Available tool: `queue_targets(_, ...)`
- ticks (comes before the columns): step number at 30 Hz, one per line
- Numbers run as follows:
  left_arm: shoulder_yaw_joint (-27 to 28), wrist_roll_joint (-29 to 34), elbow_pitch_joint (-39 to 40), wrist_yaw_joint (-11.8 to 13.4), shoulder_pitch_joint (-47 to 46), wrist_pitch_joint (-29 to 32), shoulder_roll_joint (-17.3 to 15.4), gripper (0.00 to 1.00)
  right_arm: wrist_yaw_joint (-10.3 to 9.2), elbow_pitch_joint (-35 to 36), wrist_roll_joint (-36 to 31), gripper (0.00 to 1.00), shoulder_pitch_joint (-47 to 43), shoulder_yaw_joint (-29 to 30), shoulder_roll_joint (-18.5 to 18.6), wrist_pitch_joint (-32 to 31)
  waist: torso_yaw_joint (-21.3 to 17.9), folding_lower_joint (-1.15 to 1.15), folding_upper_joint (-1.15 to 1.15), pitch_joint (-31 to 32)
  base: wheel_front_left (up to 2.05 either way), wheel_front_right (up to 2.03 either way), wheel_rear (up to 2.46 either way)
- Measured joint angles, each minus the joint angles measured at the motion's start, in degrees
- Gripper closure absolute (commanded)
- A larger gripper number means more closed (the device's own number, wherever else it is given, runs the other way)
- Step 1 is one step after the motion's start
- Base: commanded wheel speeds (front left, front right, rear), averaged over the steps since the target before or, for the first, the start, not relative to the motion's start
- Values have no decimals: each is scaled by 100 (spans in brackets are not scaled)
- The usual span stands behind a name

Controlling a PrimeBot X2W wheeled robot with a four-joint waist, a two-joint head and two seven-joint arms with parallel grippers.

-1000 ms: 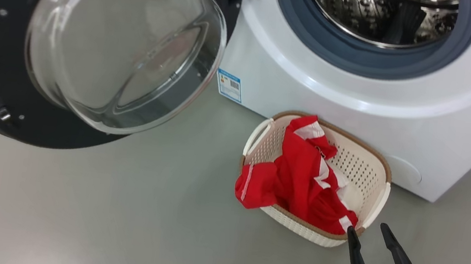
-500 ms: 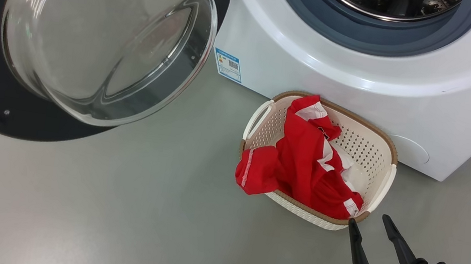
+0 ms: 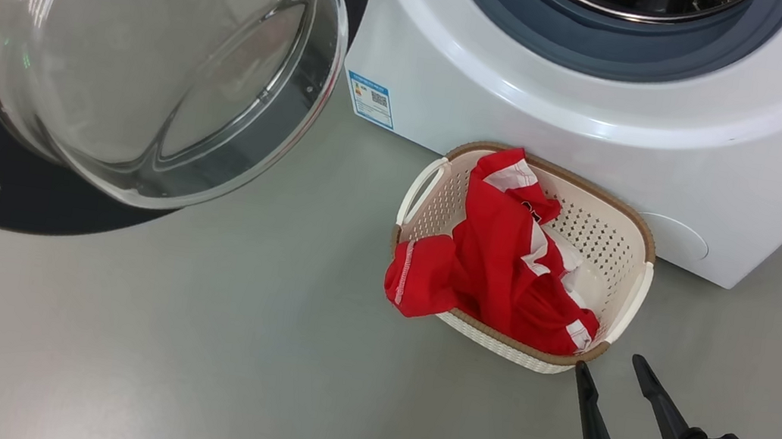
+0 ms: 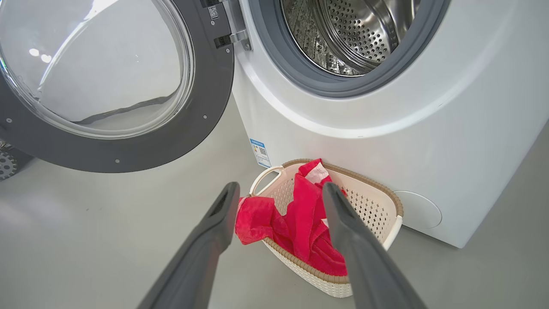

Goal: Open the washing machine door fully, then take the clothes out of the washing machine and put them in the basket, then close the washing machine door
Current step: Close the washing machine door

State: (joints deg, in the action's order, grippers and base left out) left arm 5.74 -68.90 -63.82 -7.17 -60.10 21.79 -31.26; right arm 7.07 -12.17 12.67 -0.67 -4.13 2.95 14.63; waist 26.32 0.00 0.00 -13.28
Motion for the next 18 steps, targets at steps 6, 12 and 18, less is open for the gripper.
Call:
queue_targets(6,-97,-211,194,1,36,213,-45,100,0,18,-15,0,2,7,3,0,-43,0,0,-39,0,0,0)
queue_targets(12,-221,-509,527,3,194,532,-129,100,0,22,-15,0,3,21,3,0,-56,0,0,-16,0,0,0)
queue_targets(18,-393,-847,989,8,489,1024,-233,100,0,23,-15,0,1,25,3,0,-48,0,0,117,0,0,0)
